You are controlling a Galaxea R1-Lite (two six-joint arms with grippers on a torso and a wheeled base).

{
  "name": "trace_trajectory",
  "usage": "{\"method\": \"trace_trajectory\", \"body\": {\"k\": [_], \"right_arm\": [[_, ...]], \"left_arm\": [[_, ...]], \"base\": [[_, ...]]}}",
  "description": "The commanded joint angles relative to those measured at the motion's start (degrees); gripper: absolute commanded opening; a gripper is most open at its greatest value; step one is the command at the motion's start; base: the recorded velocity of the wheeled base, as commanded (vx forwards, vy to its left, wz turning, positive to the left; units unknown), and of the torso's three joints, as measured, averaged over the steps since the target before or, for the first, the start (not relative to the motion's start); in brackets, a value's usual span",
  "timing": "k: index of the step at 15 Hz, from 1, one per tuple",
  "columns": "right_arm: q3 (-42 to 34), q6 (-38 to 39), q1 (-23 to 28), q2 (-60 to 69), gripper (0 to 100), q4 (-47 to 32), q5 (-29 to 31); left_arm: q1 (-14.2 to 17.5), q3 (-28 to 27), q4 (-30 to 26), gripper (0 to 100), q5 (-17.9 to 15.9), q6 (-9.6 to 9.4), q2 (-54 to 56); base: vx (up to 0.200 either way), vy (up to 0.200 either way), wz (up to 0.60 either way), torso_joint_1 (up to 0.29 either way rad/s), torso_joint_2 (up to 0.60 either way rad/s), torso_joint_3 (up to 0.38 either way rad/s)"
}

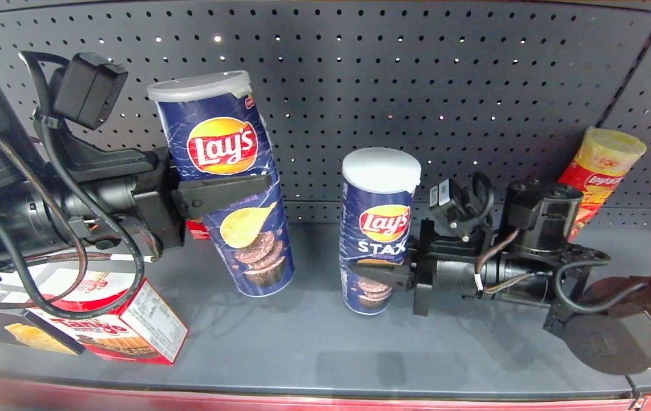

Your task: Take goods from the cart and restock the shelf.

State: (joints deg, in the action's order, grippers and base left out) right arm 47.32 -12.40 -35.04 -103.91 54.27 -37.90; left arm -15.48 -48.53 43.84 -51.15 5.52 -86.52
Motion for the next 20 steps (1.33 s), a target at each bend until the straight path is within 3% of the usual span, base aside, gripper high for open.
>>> {"method": "trace_trajectory", "body": {"k": [1,3,6,9,14,20], "right_arm": [[-7.1,0.4,-2.8,2.4,0,4.1,3.2],[-11.4,0.4,-3.2,1.8,0,8.7,6.5],[-14.0,0.4,-3.0,0.6,0,12.2,6.8],[-14.5,0.4,-3.0,0.3,0,12.2,7.1],[-15.7,2.4,-5.0,2.6,0,12.4,13.0],[-22.8,2.6,-5.7,2.0,0,16.7,14.3]], "left_arm": [[0.0,0.0,0.0,0,0.0,0.01,0.0],[0.0,0.0,0.0,0,0.0,0.01,0.0],[0.0,0.1,0.0,0,0.1,0.01,-0.1],[0.0,0.4,0.0,0,0.1,0.01,-0.1],[0.0,0.8,0.1,0,0.1,0.01,-0.2],[0.0,0.9,0.1,0,0.1,0.01,-0.2]], "base": [[0.0,0.0,0.0,0.0,0.0,0.0],[0.0,0.0,0.0,0.0,0.0,0.0],[0.0,0.0,0.0,0.0,0.0,0.0],[0.0,0.0,0.0,0.0,0.0,0.0],[0.0,0.0,0.0,0.0,0.0,0.0],[0.0,0.0,0.0,0.0,0.0,0.0]]}}
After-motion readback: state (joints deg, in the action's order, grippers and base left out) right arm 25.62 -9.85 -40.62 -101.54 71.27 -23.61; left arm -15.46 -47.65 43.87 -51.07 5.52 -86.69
